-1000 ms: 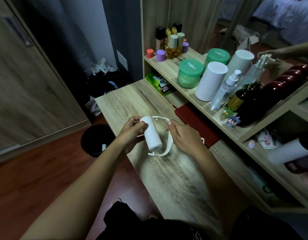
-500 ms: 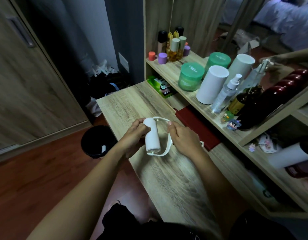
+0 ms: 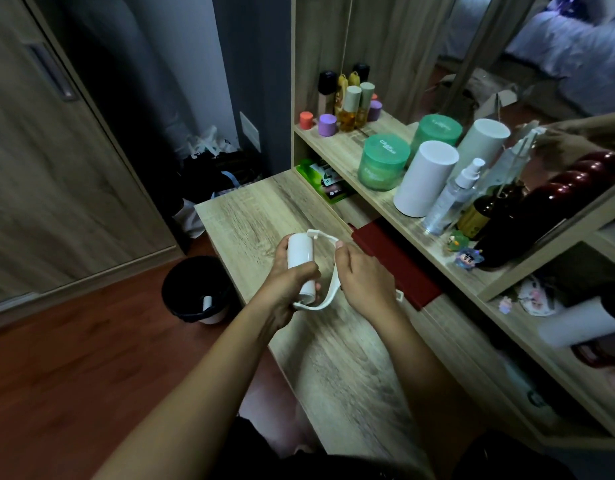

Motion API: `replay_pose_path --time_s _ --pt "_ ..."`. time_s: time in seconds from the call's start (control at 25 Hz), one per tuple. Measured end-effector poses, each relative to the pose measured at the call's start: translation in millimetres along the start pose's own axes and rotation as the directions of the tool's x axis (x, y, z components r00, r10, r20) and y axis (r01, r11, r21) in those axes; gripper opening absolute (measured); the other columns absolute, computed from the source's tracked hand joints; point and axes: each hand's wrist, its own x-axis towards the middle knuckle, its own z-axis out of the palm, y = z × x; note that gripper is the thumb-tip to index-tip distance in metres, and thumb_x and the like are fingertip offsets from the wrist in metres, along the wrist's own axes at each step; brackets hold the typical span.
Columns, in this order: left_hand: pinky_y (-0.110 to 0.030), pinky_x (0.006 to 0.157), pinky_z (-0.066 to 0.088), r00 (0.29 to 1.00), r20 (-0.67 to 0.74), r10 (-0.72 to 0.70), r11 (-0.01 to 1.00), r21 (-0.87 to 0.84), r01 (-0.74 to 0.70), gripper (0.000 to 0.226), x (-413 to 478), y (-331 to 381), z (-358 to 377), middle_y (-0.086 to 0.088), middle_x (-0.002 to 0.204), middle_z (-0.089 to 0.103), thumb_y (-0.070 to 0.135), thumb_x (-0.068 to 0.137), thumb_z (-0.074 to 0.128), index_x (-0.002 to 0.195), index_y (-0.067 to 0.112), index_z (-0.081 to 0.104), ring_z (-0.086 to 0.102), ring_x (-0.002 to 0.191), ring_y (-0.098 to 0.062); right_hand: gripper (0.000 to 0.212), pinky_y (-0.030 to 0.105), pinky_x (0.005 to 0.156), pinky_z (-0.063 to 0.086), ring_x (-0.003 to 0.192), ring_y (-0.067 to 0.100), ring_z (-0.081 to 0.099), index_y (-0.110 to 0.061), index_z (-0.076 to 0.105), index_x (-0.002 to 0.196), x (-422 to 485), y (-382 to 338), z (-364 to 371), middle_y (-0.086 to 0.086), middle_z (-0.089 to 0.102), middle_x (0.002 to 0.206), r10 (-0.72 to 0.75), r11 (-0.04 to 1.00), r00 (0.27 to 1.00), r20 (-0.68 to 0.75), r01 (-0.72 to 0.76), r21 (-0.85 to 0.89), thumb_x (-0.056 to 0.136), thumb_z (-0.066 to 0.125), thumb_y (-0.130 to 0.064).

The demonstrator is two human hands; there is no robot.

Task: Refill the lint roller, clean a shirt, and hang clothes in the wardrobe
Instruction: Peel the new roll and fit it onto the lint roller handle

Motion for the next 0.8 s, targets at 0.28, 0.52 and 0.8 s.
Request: replay_pose_path --time_s 0.28,0.52,0.8 --pt "-0.023 0.045 0.047 0.997 -0.063 -0.04 0.998 -0.06 0.036 0.068 -1.5 4.2 -0.7 -0.015 0.094 0.048 -0.006 0.081 0.046 0.128 0.042 0.035 0.05 0.048 -0.018 0.048 0.04 0.078 0.04 0.096 0.035 0.059 -0.017 0.058 0.098 1.4 -3.0 2.0 0.013 0.068 0.099 0.036 0.998 0.999 0.022 -0.037 0.054 0.097 0.018 -0.043" --pt "-0.022 0.044 0.046 0.998 -0.053 -0.036 0.998 -0.053 0.033 0.063 -6.6 7.7 4.4 -0.014 0.09 0.048 -0.008 0.081 0.045 0.119 0.042 0.039 0.049 0.046 -0.018 0.047 0.039 0.079 0.043 0.094 0.033 0.06 -0.02 0.058 0.098 0.3 -0.5 -1.7 0.009 0.069 0.097 0.031 0.997 0.998 0.047 -0.035 0.076 0.097 0.018 -0.044" --pt "-0.023 0.043 0.046 0.996 -0.051 -0.077 0.993 -0.096 0.072 0.065 -9.0 1.1 3.4 -0.013 0.091 0.048 -0.009 0.08 0.045 0.124 0.039 0.039 0.05 0.046 -0.018 0.045 0.04 0.078 0.047 0.083 0.03 0.061 -0.022 0.055 0.089 -3.4 0.7 -1.9 0.007 0.068 0.084 0.019 0.997 0.996 0.09 -0.026 0.072 0.096 0.018 -0.046"
